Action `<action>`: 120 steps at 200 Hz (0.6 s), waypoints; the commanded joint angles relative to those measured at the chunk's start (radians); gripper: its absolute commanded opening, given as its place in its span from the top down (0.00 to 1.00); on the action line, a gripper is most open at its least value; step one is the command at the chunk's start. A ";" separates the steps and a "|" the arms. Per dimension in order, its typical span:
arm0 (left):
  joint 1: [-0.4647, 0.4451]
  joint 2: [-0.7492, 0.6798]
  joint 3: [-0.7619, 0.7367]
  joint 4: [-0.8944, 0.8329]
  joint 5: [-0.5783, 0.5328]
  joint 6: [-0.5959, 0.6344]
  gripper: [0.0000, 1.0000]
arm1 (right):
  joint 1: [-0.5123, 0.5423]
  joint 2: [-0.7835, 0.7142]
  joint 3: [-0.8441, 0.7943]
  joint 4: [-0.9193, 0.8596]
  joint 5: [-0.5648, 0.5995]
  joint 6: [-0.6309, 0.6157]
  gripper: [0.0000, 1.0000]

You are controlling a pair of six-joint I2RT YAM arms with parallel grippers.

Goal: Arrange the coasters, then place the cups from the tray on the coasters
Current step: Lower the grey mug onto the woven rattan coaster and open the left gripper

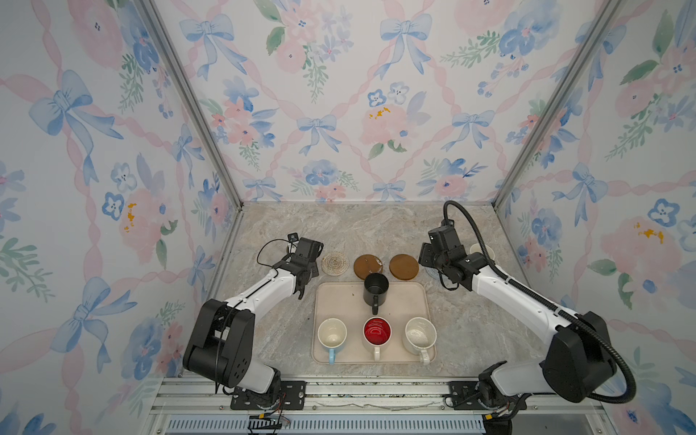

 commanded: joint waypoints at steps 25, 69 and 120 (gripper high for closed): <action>0.009 0.003 -0.002 0.071 -0.036 0.000 1.00 | -0.012 0.011 0.028 -0.019 -0.005 -0.021 0.34; 0.009 -0.002 -0.004 0.066 -0.027 0.032 0.88 | -0.017 0.008 0.028 -0.025 -0.003 -0.023 0.32; 0.008 -0.022 -0.016 0.065 -0.004 0.038 0.54 | -0.020 0.008 0.029 -0.027 -0.002 -0.023 0.31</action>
